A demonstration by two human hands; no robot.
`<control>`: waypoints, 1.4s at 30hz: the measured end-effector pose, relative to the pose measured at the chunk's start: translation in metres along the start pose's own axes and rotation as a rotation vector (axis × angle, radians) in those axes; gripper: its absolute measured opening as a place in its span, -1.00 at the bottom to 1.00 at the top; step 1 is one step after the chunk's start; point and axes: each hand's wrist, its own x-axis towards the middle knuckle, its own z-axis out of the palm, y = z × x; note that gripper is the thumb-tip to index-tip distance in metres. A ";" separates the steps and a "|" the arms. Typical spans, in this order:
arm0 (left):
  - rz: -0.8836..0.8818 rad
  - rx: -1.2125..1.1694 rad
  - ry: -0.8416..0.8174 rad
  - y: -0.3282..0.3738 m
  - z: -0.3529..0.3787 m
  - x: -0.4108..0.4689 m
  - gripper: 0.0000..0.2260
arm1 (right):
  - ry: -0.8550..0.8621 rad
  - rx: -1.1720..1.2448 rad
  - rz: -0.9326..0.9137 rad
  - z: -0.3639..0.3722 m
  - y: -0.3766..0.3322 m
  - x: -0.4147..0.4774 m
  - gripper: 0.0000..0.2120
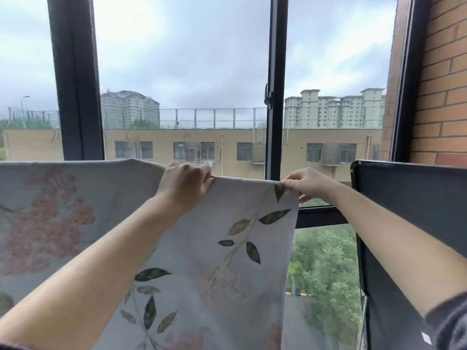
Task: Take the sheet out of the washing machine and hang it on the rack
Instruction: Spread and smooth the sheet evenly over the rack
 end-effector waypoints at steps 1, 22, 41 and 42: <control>0.007 0.011 -0.023 0.000 0.000 -0.001 -0.83 | -0.064 -0.054 -0.014 0.001 0.002 -0.001 -0.83; -0.042 0.054 0.146 -0.018 -0.022 0.009 -0.77 | 0.638 -0.005 -0.107 -0.026 0.008 0.012 -0.90; -0.023 0.103 0.048 -0.007 -0.003 0.017 -0.72 | 0.706 -0.084 -0.029 -0.033 0.040 0.022 -0.91; -0.021 0.107 0.078 -0.007 -0.003 0.017 -0.72 | 0.731 -0.073 -0.036 -0.033 0.040 0.022 -0.90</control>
